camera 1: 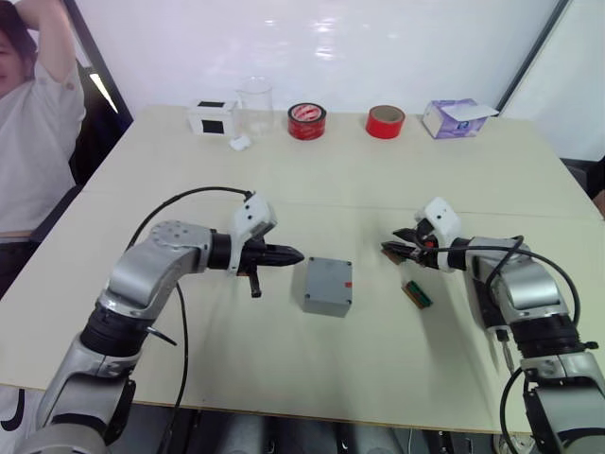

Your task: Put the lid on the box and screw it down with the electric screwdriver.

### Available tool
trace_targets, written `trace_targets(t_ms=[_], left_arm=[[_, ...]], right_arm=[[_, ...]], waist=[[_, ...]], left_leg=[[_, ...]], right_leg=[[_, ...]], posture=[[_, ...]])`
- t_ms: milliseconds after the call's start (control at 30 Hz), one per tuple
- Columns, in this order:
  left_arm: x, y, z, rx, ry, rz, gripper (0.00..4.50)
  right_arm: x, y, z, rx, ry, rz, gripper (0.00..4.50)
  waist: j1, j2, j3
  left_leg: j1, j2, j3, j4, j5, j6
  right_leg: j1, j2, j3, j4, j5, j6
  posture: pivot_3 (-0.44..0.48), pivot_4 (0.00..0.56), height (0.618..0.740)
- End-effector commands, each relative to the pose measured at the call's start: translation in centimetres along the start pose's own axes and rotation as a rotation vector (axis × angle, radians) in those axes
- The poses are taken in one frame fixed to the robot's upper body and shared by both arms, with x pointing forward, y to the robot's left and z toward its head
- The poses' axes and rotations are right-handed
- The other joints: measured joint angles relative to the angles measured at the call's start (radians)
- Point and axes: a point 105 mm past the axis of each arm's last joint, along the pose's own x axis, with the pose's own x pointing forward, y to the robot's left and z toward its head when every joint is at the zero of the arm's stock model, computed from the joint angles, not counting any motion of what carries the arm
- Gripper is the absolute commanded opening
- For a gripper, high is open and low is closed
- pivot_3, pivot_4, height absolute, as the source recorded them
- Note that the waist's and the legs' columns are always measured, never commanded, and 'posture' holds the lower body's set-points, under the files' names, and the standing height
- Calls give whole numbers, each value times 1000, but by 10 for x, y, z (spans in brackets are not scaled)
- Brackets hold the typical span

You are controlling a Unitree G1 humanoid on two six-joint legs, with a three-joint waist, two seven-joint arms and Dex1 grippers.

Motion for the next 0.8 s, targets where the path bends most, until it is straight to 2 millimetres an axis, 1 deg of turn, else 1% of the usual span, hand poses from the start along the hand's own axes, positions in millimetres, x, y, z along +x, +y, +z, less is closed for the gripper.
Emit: trace_targets(t_ms=[33, 467, 533, 567, 600, 800], left_arm=[[-3, -3, 9, 30, -30, -4, 0], [-3, -4, 9, 24, -32, -1, 0], [-3, -4, 9, 24, -31, -1, 0], [-3, -4, 9, 24, -30, -1, 0], [-3, -3, 9, 25, -29, 0, 0], [-3, -3, 8, 24, -26, 3, 0]], right_arm=[[-5, -4, 6, -26, -16, -19, 1197], [-3, -6, -1, -16, 1, -26, 1197], [-3, -6, -1, -12, 0, -24, 682], [-3, -6, -1, -11, 0, -24, 501], [-3, -6, -1, -11, 0, -23, 35], [-4, -2, 0, -11, -2, 0, 35]], waist=[[0, 0, 0], [1, 0, 0], [0, 0, 0], [0, 0, 0], [0, 0, 0], [0, 0, 0]], left_leg=[[0, 0, 0, 0, 0, 0], [0, 0, 0, 0, 0, 0], [0, 0, 0, 0, 0, 0], [0, 0, 0, 0, 0, 0], [0, 0, 0, 0, 0, 0], [0, 0, 0, 0, 0, 0]], right_leg=[[0, 0, 0, 0, 0, 0], [0, 0, 0, 0, 0, 0], [0, 0, 0, 0, 0, 0], [0, 0, 0, 0, 0, 0], [0, 0, 0, 0, 0, 0], [0, 0, 0, 0, 0, 0]], posture=[[0, 150, 740], [0, 150, 740], [0, 150, 740], [0, 150, 740], [0, 150, 740], [0, 150, 740]])
